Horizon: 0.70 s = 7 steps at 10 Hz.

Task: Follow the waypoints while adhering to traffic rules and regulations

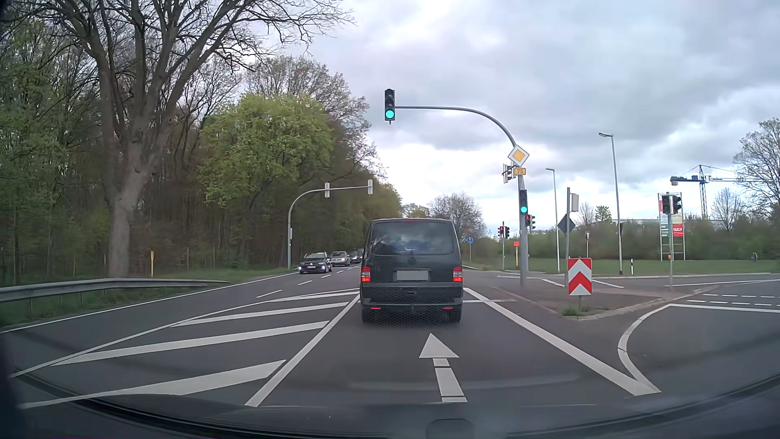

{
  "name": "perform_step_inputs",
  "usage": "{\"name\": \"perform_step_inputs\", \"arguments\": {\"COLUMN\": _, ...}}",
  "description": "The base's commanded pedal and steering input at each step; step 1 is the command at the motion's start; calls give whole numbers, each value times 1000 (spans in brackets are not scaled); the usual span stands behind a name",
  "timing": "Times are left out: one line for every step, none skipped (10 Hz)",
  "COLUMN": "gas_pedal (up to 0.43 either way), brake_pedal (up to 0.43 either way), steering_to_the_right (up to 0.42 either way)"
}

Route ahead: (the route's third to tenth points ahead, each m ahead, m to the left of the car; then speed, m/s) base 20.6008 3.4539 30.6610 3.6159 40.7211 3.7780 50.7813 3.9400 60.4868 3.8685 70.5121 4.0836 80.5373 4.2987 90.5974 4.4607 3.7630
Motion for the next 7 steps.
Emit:
{"name": "perform_step_inputs", "arguments": {"gas_pedal": 280, "brake_pedal": 6, "steering_to_the_right": -3}}
{"name": "perform_step_inputs", "arguments": {"gas_pedal": 280, "brake_pedal": 6, "steering_to_the_right": -3}}
{"name": "perform_step_inputs", "arguments": {"gas_pedal": 280, "brake_pedal": 6, "steering_to_the_right": -4}}
{"name": "perform_step_inputs", "arguments": {"gas_pedal": 280, "brake_pedal": 6, "steering_to_the_right": -4}}
{"name": "perform_step_inputs", "arguments": {"gas_pedal": 280, "brake_pedal": 6, "steering_to_the_right": -6}}
{"name": "perform_step_inputs", "arguments": {"gas_pedal": 280, "brake_pedal": 6, "steering_to_the_right": -6}}
{"name": "perform_step_inputs", "arguments": {"gas_pedal": 268, "brake_pedal": 6, "steering_to_the_right": -6}}
